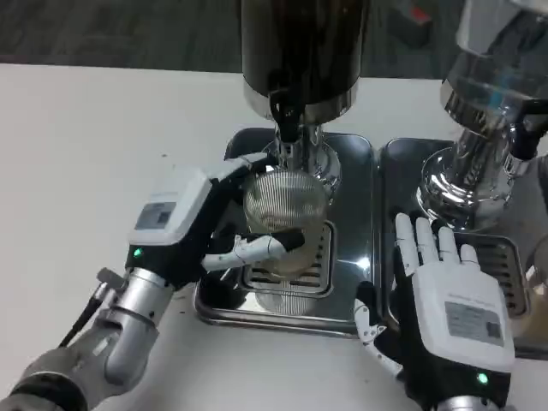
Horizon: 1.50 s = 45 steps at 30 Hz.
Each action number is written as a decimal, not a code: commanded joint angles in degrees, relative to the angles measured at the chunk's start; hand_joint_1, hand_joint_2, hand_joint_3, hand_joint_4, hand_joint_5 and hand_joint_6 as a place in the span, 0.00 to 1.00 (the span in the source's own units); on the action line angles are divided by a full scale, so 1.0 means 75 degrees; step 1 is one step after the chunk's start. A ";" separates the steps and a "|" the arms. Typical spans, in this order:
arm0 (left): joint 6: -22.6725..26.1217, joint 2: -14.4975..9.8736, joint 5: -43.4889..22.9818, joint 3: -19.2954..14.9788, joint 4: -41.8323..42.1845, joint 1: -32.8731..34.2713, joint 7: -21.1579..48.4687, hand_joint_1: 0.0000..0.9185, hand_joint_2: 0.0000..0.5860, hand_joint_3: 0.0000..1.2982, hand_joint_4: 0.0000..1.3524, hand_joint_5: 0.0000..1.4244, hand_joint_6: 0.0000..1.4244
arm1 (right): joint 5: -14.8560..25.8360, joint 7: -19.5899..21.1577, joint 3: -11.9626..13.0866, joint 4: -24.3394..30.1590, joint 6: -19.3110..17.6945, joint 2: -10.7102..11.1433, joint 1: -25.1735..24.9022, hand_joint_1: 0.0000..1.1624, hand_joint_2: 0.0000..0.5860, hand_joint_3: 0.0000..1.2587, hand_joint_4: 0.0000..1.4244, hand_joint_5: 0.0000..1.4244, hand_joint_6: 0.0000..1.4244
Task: Grasp the cup under the faucet to collect the drink, then remove the cup.
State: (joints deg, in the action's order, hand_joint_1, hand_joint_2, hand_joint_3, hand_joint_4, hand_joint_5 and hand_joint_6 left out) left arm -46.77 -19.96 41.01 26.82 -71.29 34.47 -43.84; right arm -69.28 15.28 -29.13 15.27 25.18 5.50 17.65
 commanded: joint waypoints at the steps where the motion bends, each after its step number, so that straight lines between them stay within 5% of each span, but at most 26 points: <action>1: -0.0444 -0.0337 -0.0248 -0.0283 0.0307 -0.0145 -0.0128 0.00 0.00 0.22 0.21 0.39 0.30 | 0.0149 -0.0053 0.0070 -0.0112 -0.0140 0.0051 -0.0113 0.34 0.82 0.00 0.00 0.00 0.01; 11: -0.1295 -0.0864 -0.1221 -0.1131 0.0985 -0.0636 0.0716 0.00 0.02 0.25 0.23 0.36 0.21 | 0.0526 0.0017 0.0105 -0.0478 -0.0361 -0.0007 -0.0532 0.33 0.81 0.00 0.00 0.00 0.00; 16: -0.2207 -0.1144 -0.2246 -0.1486 0.1533 -0.0726 0.2523 0.00 0.03 0.01 0.06 0.23 0.11 | 0.0615 -0.0021 0.0165 -0.0543 -0.0415 0.0001 -0.0664 0.33 0.81 0.00 0.00 0.00 0.00; 18: -0.2454 -0.1189 -0.2773 -0.1558 0.1709 -0.0745 0.3354 0.00 0.03 0.00 0.01 0.18 0.10 | 0.0670 -0.0027 0.0200 -0.0565 -0.0444 0.0022 -0.0702 0.33 0.81 0.00 0.00 0.00 0.00; 33: -0.2541 -0.0717 -0.5892 -0.2330 0.2881 -0.0822 0.7605 0.00 0.04 0.00 0.00 0.06 0.05 | 0.0826 -0.0007 0.0234 -0.0677 -0.0497 0.0086 -0.0907 0.32 0.81 0.00 0.00 0.00 0.00; 45: -0.2278 -0.0157 -0.5921 -0.2738 0.2928 -0.0533 0.8608 0.00 0.06 0.04 0.00 0.13 0.12 | 0.0861 0.0122 0.0280 -0.0721 -0.0430 -0.0044 -0.0880 0.32 0.81 0.00 0.00 0.00 0.00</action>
State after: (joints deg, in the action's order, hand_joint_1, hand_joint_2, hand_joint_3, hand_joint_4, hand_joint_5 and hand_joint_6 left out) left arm -64.29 -21.88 -3.98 6.69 -49.04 29.27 19.15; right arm -63.41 15.17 -27.54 10.29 21.93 5.43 11.16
